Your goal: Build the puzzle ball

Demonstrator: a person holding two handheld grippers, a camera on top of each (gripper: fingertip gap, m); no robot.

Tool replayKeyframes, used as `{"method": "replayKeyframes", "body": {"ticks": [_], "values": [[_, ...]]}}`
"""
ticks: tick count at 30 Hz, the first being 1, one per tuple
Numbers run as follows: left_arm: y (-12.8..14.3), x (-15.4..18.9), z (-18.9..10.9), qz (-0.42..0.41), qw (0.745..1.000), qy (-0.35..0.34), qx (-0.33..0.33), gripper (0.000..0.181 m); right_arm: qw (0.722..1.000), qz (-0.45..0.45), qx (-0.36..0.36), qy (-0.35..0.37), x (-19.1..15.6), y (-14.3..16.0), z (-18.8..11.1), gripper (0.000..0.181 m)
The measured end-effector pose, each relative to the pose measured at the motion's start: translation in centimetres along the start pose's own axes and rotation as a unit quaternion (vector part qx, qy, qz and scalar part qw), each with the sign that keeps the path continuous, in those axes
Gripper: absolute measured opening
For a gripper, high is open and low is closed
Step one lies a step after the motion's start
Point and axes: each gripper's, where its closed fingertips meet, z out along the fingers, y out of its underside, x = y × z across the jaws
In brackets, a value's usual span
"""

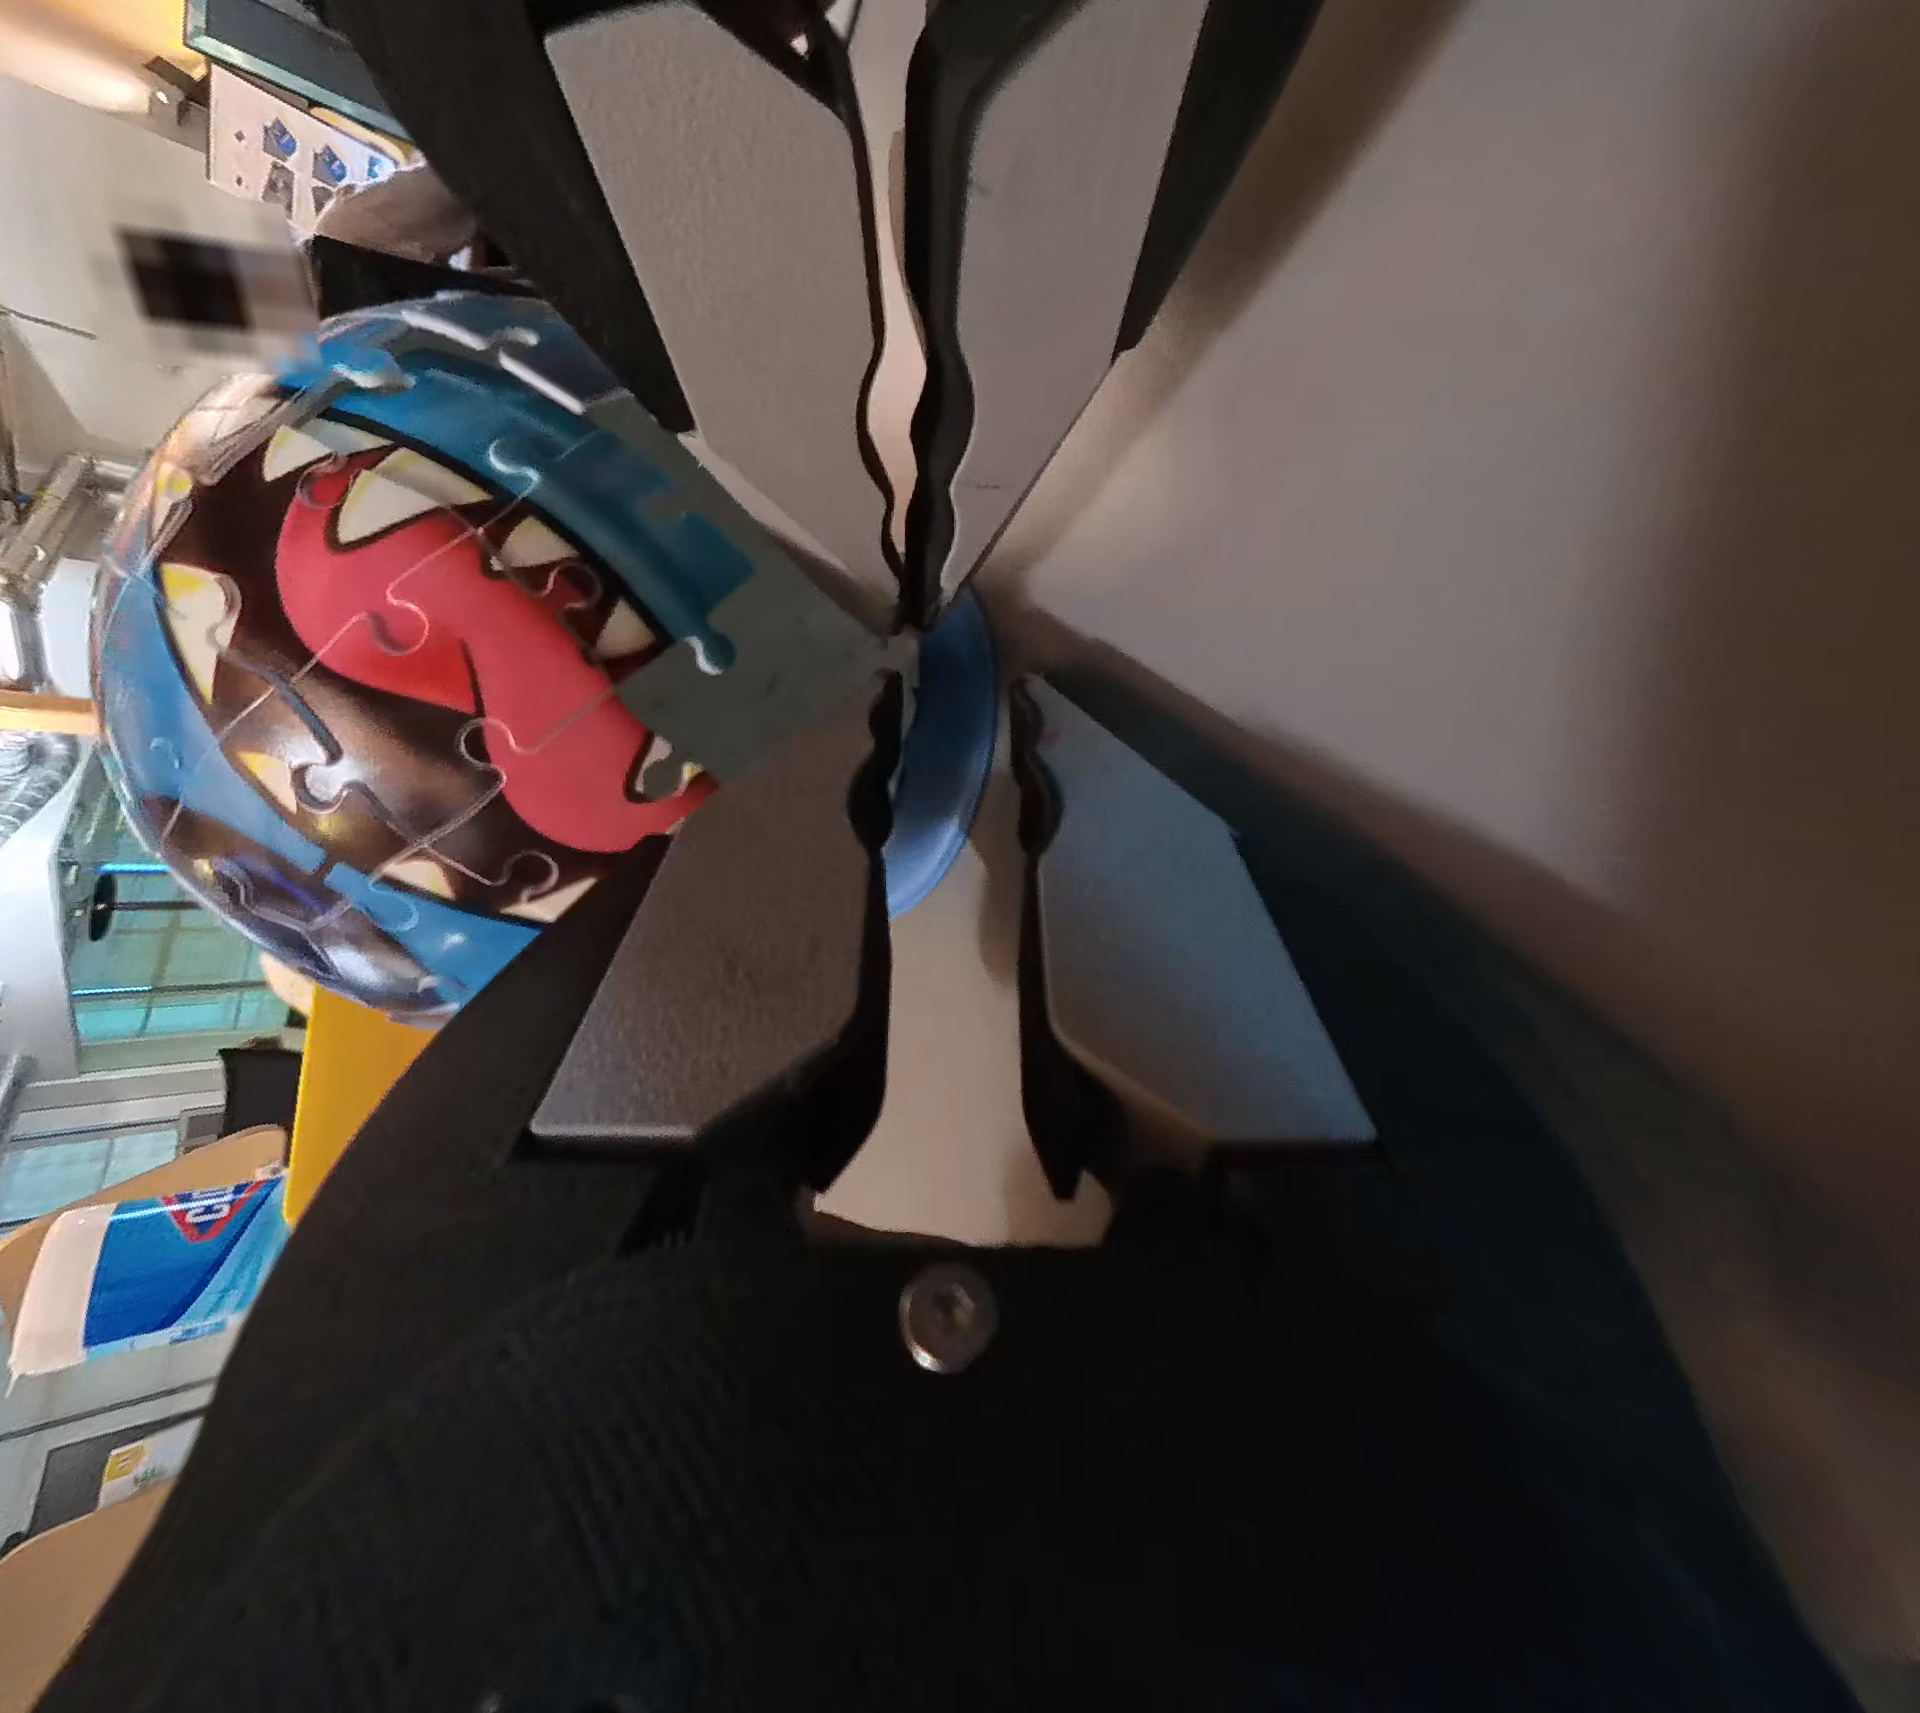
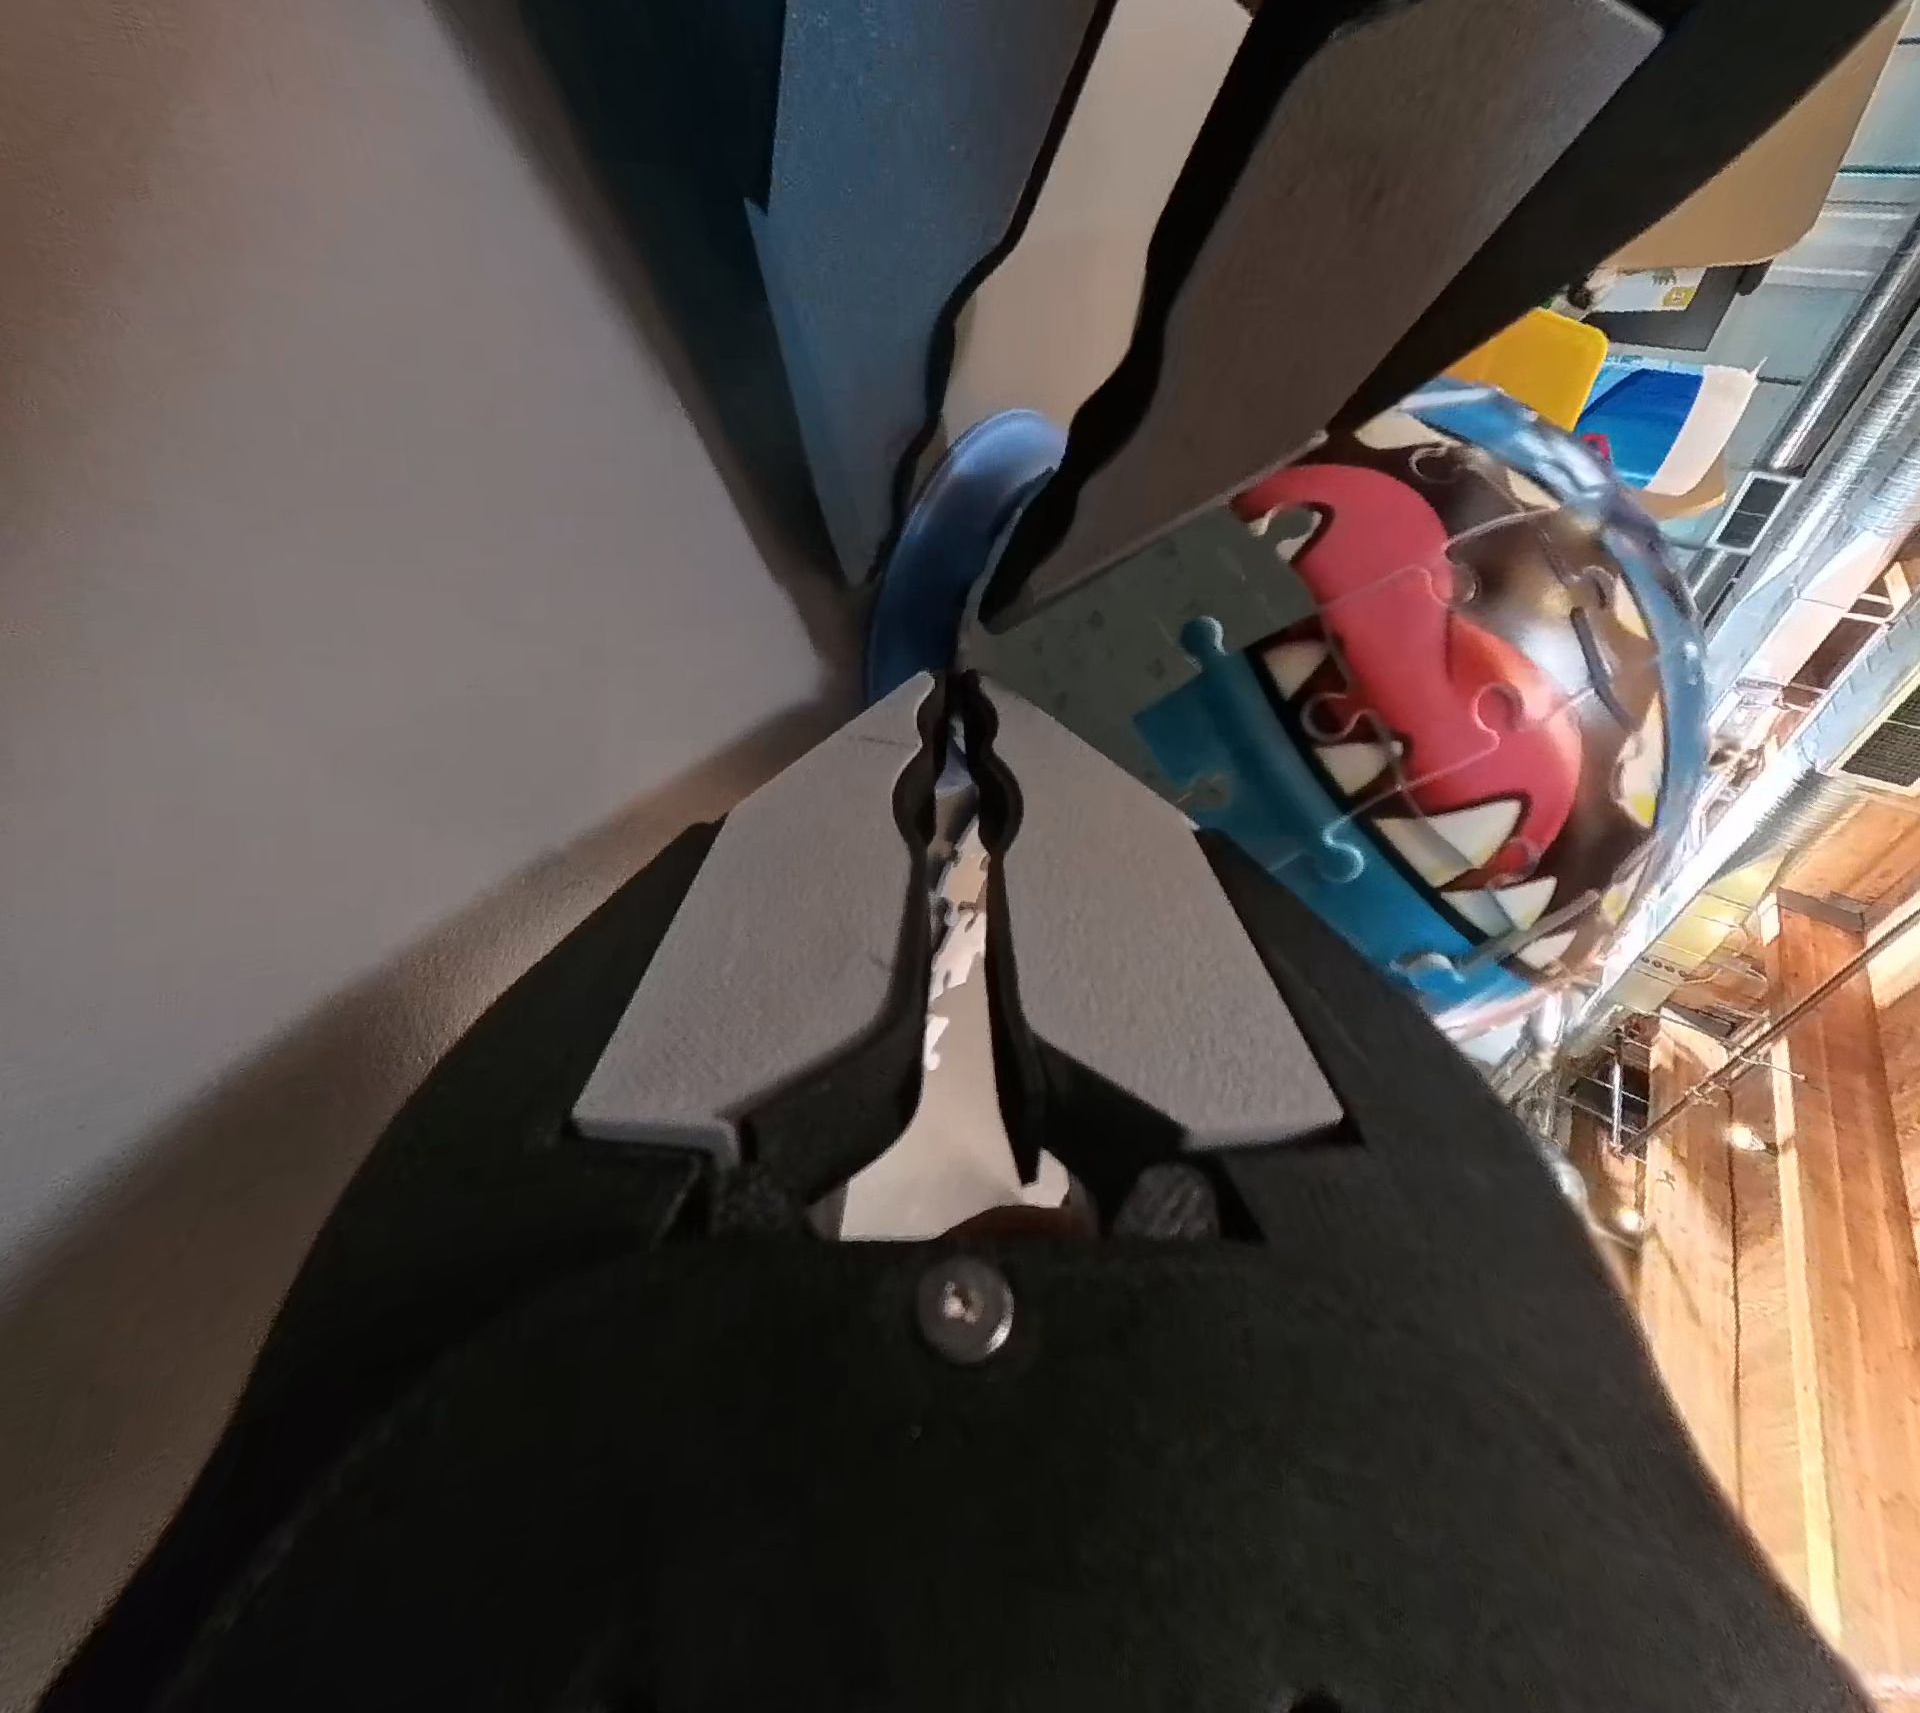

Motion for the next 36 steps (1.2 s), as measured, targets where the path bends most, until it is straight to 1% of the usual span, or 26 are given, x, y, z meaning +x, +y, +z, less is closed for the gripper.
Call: {"method": "replayKeyframes", "body": {"ticks": [3,6,9,12,14,15,25,27,29,36], "values": [[0.1,-0.1,-0.2,-0.008,1.000,-0.014,-0.008,0.019,1.000,0.002,0.001,-0.002,-0.1,0.1,0.0,0.000],[0.2,0.1,-0.2,-0.009,1.000,-0.012,-0.012,0.012,1.000,0.000,-0.001,-0.007,-0.2,0.1,-0.1,0.000],[0.1,0.0,-0.1,-0.013,1.000,-0.017,-0.010,0.012,1.000,-0.002,0.000,-0.007,-0.1,0.2,-0.1,0.000],[0.1,-0.7,-0.1,-0.014,0.999,-0.048,-0.007,0.018,1.000,-0.008,-0.002,-0.005,0.0,0.3,-0.2,0.000],[0.2,-0.9,0.0,-0.004,0.998,-0.067,-0.005,0.013,1.000,-0.007,0.000,-0.004,0.1,0.0,-0.3,0.000],[0.3,-1.0,0.1,0.002,0.997,-0.072,-0.005,0.014,1.000,-0.009,0.003,-0.003,0.0,-0.1,-0.3,0.000],[0.6,-0.9,0.6,0.010,0.998,-0.061,-0.009,0.003,1.000,-0.008,-0.003,-0.004,-0.1,0.3,-0.2,0.000],[0.6,-0.9,0.6,0.012,0.998,-0.064,-0.009,0.003,1.000,-0.009,-0.002,-0.004,-0.1,0.2,-0.2,0.000],[0.6,-1.2,0.5,0.011,0.997,-0.075,-0.008,0.008,1.000,-0.009,-0.001,-0.004,-0.1,0.1,-0.2,0.000],[0.4,-1.2,0.7,0.014,0.997,-0.074,-0.002,0.009,1.000,-0.006,0.005,0.001,0.0,-0.2,-0.2,0.000]]}}
